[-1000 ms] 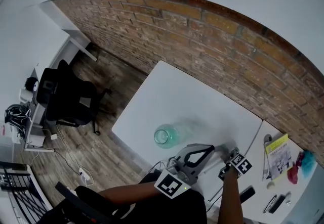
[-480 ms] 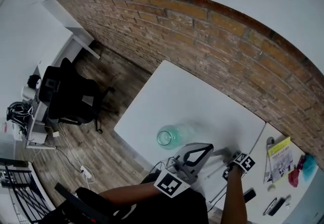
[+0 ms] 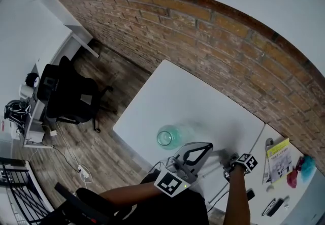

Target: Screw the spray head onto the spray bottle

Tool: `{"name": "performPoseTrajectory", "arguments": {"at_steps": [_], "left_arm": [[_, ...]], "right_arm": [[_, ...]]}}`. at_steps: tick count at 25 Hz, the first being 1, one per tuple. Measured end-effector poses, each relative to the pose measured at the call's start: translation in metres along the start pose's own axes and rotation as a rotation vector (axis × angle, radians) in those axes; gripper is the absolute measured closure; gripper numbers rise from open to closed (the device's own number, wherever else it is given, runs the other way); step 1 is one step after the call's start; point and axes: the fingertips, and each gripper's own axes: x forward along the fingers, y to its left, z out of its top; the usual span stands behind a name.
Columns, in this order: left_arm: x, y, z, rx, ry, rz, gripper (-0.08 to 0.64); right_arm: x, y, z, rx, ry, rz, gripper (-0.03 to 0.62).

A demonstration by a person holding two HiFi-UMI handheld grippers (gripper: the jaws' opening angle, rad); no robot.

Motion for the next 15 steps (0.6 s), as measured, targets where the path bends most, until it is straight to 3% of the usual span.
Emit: {"name": "performPoseTrajectory", "arguments": {"at_steps": [3, 9, 15], "left_arm": [[0.0, 0.003, 0.0, -0.009, -0.002, 0.009, 0.568], [0.0, 0.009, 0.0, -0.02, -0.012, 0.023, 0.568], [-0.002, 0.014, -0.003, -0.02, -0.001, 0.028, 0.568]], "right_arm": [[0.002, -0.001, -0.006, 0.039, 0.041, -0.007, 0.457], [0.005, -0.005, -0.007, 0.039, 0.03, -0.019, 0.476], [0.002, 0.009, -0.002, -0.041, -0.007, 0.048, 0.502]]}}
